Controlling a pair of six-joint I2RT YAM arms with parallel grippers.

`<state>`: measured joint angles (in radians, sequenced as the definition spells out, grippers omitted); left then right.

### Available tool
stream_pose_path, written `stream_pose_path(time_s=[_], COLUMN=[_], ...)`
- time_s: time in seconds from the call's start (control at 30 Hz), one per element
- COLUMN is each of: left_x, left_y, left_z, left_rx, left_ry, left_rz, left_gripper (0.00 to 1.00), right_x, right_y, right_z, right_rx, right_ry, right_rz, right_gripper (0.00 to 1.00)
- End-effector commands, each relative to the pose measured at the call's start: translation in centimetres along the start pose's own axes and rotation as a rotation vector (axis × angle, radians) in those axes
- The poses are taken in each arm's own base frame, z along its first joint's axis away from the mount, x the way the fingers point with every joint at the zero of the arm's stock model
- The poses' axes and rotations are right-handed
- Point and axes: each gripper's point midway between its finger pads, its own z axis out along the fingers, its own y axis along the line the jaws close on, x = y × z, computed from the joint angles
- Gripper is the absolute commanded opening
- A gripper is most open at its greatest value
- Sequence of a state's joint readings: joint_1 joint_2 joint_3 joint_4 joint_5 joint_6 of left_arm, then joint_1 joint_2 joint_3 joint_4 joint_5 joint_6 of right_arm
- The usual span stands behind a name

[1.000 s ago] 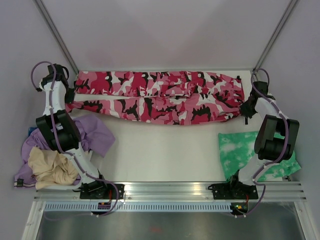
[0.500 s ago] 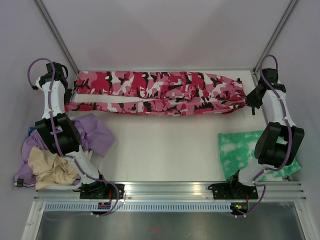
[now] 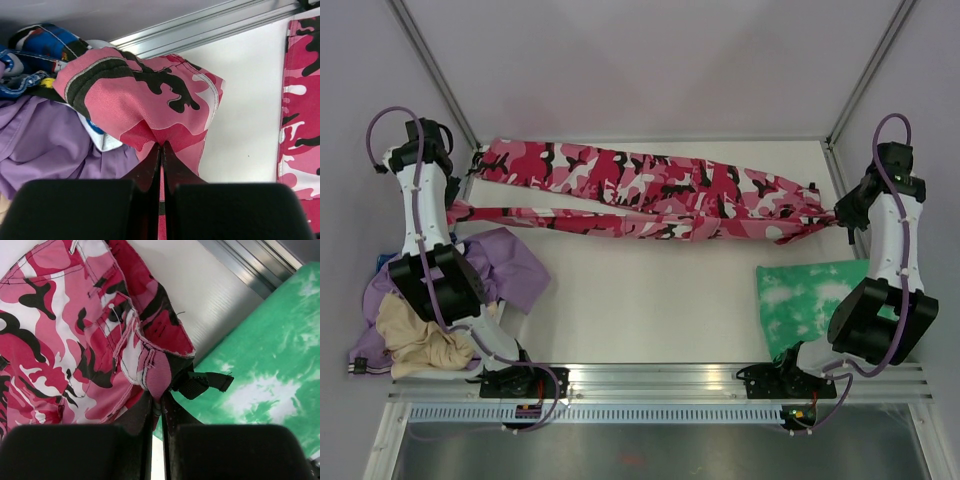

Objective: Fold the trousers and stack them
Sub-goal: Fold the trousers

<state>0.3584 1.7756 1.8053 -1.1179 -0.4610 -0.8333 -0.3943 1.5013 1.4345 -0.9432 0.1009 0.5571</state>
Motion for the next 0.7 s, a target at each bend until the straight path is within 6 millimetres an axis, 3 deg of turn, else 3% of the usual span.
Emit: stream_pose_path(time_s=[0.0,0.27,0.37,0.47,0.67], left_x=[-6.3,-5.8,-5.5,-4.9,-4.0], left_y=[1.4,-3.5,-5.9,-7.7,-8.0], left_z=[-2.5,0.3,1.0,1.7,3.5], left_rx=[-0.015,0.070,0.073,0.054,-0.042], left_ry=[-0.236,-0.191,-0.231,-0.240,-0.235], left_rz=[-0.049,-0.110,-0.143,-0.191,-0.303], left_gripper=[0.02,0.02,0.02,0.02,0.02], right_x=[-4.0,-7.4,-8.1,-9.1,-11.7], right_y=[-2.7,3.8,5.4,7.8,10.8], right_z=[-1.3,0.8,3.3,4.4,5.8], right_rx=[0.095,-0.166,-0.211,-0.277,-0.335], right_ry=[-0.138,-0.157,-0.125,-0.133,-0.232], right_rz=[0.003,0.000,-0.038,-0.097,-0.178], right_gripper=[0.06,0.07,0.06,0.03,0.02])
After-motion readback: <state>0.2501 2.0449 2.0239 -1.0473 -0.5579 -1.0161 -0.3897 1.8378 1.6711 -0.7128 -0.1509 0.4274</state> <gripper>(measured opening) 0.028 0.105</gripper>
